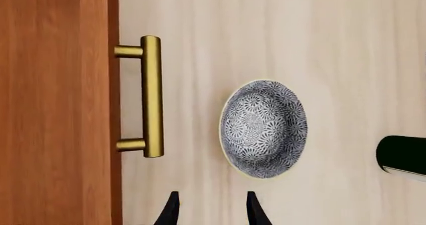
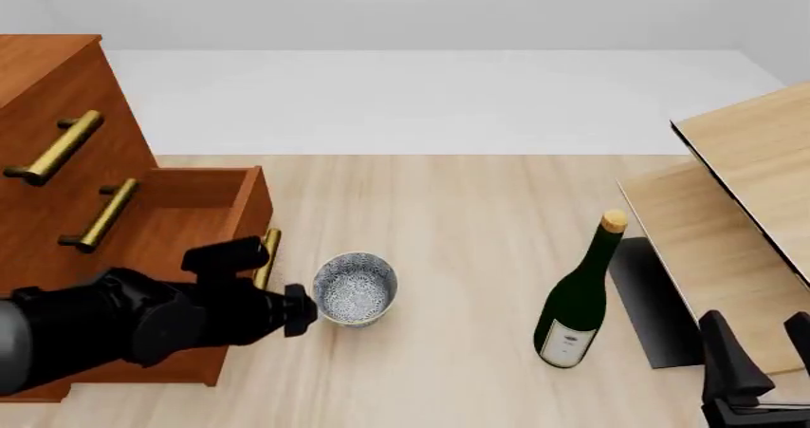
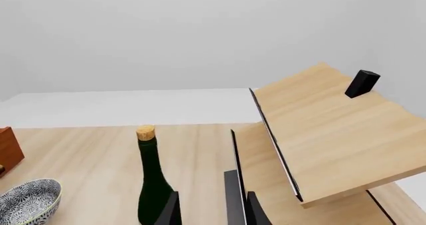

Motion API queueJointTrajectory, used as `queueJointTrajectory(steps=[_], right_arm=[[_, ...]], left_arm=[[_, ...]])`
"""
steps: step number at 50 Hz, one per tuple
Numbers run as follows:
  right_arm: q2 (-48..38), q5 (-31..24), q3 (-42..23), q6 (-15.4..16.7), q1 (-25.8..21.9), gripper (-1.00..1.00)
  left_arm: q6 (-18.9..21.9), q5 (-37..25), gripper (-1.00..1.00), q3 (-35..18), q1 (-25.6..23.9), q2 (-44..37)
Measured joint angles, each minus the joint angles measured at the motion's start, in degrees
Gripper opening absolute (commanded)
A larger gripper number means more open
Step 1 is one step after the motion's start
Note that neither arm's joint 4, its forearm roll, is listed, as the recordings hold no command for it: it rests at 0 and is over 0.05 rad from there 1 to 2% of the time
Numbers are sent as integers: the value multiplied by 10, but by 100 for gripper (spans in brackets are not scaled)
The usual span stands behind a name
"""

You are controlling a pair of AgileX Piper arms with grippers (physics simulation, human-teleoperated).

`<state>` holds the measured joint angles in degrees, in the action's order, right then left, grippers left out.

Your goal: Close the bottom drawer of the cabinet and open the top drawer.

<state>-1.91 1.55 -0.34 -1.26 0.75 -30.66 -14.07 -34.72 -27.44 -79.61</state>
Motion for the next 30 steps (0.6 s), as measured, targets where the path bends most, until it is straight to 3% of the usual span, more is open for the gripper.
queueJointTrajectory(steps=[13, 30], right_arm=[[3, -3, 0, 0, -1, 100], [6, -5, 0, 1, -2, 100]], left_arm=[[36, -3, 100, -1, 33, -34], [114, -12, 100, -4, 92, -76]])
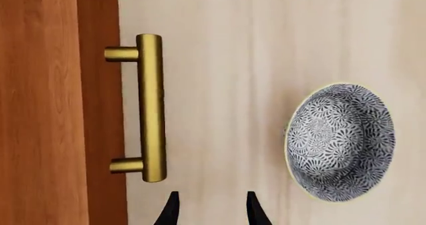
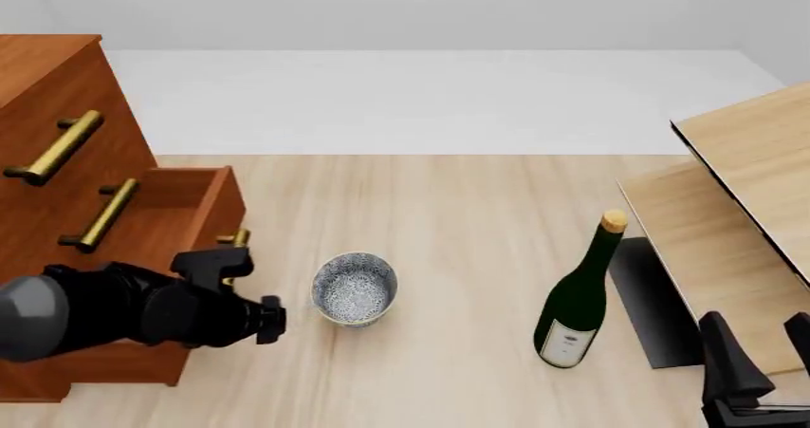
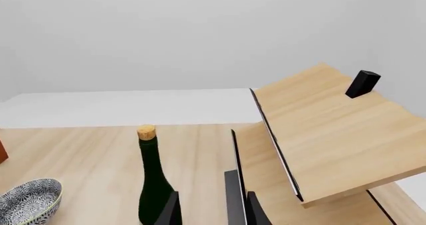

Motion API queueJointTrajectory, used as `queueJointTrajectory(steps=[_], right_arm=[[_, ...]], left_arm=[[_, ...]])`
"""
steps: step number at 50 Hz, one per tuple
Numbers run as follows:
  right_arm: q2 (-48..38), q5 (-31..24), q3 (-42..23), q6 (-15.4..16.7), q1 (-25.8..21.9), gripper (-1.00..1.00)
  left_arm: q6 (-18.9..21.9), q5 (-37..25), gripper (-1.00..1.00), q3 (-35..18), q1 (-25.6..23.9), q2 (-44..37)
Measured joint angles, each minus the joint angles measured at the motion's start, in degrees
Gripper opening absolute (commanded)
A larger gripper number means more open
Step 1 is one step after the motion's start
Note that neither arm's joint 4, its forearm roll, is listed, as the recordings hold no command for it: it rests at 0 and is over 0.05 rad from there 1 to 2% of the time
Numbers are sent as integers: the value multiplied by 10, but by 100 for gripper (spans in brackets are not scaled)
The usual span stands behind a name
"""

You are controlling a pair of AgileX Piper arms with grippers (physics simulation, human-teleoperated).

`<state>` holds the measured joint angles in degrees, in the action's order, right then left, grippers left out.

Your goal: Close the bottom drawer of the cabinet and open the top drawer.

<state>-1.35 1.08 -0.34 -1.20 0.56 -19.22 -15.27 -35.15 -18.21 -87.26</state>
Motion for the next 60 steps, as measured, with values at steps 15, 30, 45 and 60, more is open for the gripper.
queueJointTrajectory(steps=[15, 30, 45, 60], right_arm=[[5, -5, 0, 0, -1, 100], [8, -8, 1, 1, -3, 100], [9, -8, 1, 1, -4, 100], [9, -8, 1, 1, -5, 100]], left_arm=[[63, -10, 100, 6, 51, -11], [118, -17, 100, 16, 101, -11], [182, -16, 100, 35, 162, -9], [249, -9, 100, 56, 228, 1]])
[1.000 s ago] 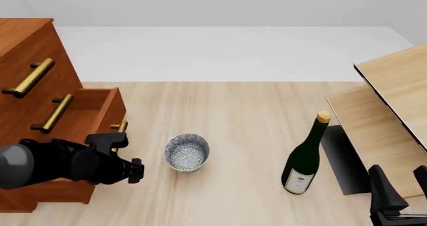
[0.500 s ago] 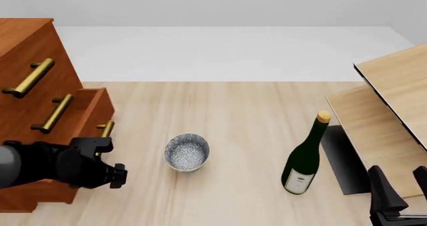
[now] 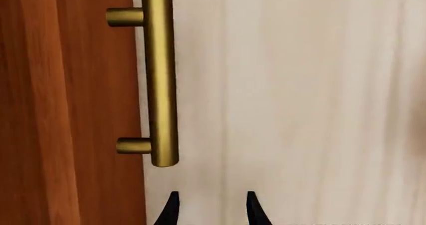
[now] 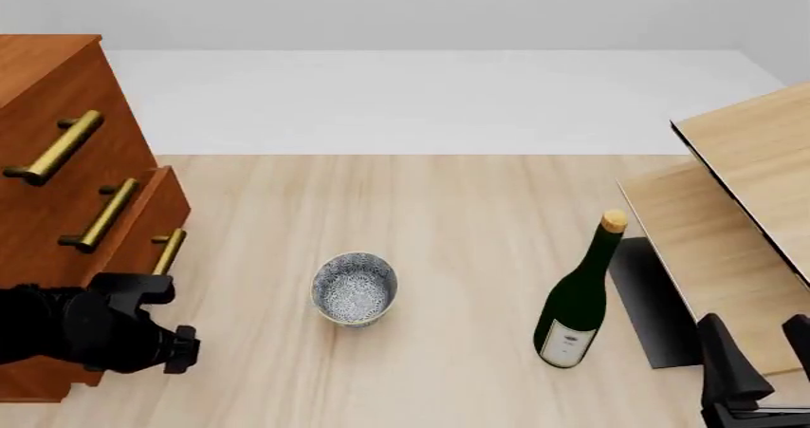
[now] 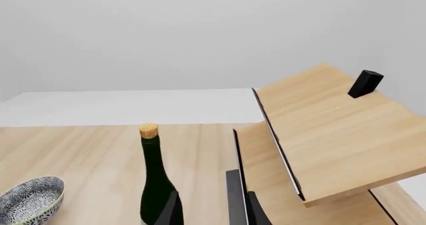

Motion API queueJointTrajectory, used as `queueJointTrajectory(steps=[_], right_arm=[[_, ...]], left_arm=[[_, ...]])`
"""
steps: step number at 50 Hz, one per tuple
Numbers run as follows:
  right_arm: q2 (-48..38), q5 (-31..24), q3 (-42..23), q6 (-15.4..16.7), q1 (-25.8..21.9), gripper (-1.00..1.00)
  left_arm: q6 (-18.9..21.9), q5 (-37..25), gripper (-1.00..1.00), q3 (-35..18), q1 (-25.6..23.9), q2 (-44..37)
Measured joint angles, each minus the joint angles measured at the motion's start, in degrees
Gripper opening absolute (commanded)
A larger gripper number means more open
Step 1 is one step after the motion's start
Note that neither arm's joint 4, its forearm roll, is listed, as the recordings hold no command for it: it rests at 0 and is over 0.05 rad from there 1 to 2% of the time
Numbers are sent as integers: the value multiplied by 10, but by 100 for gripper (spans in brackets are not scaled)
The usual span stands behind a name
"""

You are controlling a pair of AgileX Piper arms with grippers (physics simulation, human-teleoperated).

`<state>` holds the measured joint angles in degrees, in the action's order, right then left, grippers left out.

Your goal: Close the bottom drawer of the cabinet and open the top drawer.

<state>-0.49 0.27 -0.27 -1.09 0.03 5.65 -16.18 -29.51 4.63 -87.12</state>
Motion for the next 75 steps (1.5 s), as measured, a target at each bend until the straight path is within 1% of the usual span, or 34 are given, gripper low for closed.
queueJointTrajectory(steps=[20, 33, 41, 47, 50, 59, 75], right_arm=[[0, 0, 0, 0, -1, 100], [-1, 0, 0, 0, -1, 100], [-1, 1, 0, 0, -1, 100], [-1, 0, 0, 1, -1, 100], [-1, 0, 0, 0, -1, 100], [0, 0, 0, 0, -1, 100], [1, -1, 0, -1, 0, 100]], left_arm=[[88, 24, 100, 31, 84, 18], [114, 47, 100, 44, 87, 24], [118, 52, 100, 47, 87, 26], [110, 44, 100, 44, 86, 25], [95, 35, 100, 37, 76, 23], [47, 11, 100, 16, 32, 22], [-39, -12, 100, -18, -62, 18]])
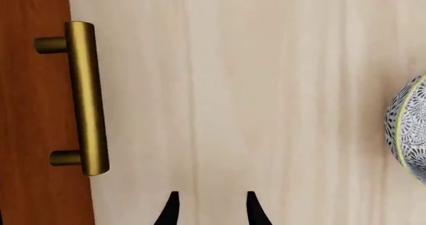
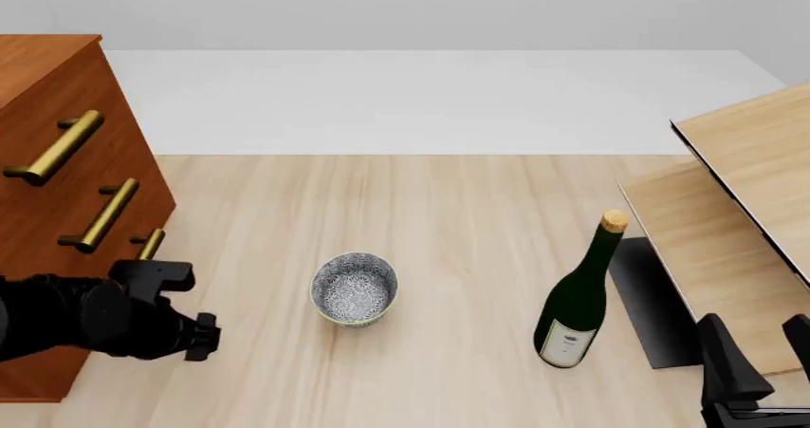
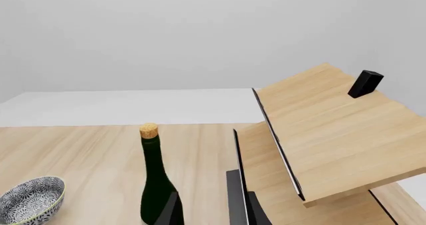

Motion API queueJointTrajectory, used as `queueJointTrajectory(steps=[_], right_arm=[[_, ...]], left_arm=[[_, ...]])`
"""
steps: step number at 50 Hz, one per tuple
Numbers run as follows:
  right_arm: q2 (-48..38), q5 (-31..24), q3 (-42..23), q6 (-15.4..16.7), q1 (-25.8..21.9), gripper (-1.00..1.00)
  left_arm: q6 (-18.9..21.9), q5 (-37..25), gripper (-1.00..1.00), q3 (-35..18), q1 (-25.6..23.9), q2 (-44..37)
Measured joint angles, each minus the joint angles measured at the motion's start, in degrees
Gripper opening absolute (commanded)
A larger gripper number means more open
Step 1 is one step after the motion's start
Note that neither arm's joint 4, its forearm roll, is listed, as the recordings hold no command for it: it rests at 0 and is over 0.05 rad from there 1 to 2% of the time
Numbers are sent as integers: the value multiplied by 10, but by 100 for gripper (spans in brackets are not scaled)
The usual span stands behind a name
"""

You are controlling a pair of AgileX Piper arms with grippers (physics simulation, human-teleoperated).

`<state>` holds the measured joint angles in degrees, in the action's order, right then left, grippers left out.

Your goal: Close the bottom drawer of the cabinet and open the top drawer.

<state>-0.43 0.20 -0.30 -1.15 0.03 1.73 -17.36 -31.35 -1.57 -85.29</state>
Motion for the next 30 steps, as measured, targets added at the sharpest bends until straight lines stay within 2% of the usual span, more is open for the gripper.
queueJointTrajectory(steps=[15, 23, 30], right_arm=[[0, 0, 0, 0, 1, 100], [0, 0, 0, -1, 0, 100], [0, 0, 0, -1, 0, 100]], left_arm=[[-48, -41, 100, -65, -92, 28], [-46, -64, 100, -102, -116, 49], [-29, -80, 100, -128, -126, 67]])
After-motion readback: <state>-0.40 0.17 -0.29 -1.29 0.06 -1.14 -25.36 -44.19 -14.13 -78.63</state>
